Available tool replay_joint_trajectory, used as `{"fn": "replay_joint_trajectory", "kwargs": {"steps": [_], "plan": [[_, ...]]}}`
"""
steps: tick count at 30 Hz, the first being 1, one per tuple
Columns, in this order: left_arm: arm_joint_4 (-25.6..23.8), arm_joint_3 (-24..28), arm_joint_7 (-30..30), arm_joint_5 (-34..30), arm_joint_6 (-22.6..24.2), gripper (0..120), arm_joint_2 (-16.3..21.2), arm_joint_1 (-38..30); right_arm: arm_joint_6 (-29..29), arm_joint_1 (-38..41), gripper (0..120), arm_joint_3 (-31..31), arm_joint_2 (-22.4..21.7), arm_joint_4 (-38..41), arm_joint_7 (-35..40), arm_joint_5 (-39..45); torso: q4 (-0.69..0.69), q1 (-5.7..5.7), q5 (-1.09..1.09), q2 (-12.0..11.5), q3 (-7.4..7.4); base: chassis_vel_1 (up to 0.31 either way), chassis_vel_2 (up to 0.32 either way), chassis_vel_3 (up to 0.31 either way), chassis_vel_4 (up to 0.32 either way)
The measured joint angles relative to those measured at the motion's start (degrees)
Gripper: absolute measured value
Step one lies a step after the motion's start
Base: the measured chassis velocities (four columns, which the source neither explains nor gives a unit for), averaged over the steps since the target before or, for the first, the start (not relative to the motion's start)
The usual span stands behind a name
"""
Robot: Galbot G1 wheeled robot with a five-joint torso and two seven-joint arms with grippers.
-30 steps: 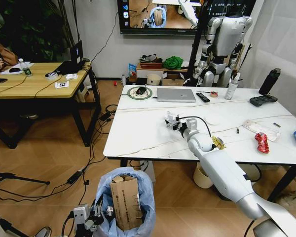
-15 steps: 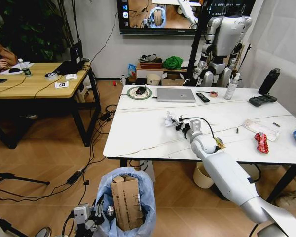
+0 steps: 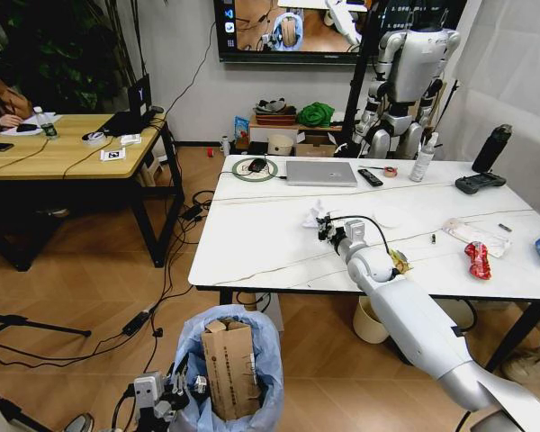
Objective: Pick up the trash bin and place the trash from the table into it.
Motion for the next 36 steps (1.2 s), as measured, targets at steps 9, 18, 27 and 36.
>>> {"fn": "replay_joint_trajectory", "kwargs": {"steps": [9, 18, 27, 36], "plan": [[0.2, 0.7, -0.1, -0.1, 0.1, 1, 0.7, -0.5, 2.8, -7.3, 0, 3.0, -9.1, 17.5, 0.1, 11.1, -0.02, 0.00, 0.00, 0.0, 0.00, 0.000, 0.000, 0.000, 0.000], [-0.1, 0.1, -0.1, -1.3, 0.5, 1, 1.0, -1.0, 9.1, -21.8, 0, 2.7, -19.0, 42.5, -4.4, 21.5, -0.01, 0.00, -0.01, 0.0, -0.01, 0.000, 0.000, 0.000, 0.000], [-0.8, -1.0, -0.1, -2.0, 0.9, 1, 0.6, -0.9, 14.7, -31.4, 0, -1.3, -25.1, 53.4, -12.7, 20.4, -0.01, -0.01, -0.01, 0.0, -0.01, 0.000, 0.000, 0.000, 0.000], [-1.0, -0.6, -0.2, -1.9, 1.2, 1, -0.2, -0.9, 16.7, -38.6, 0, -5.9, -28.8, 56.3, -18.0, 14.6, -0.01, -0.01, -0.01, 0.0, 0.00, 0.000, 0.000, 0.000, 0.000]]}}
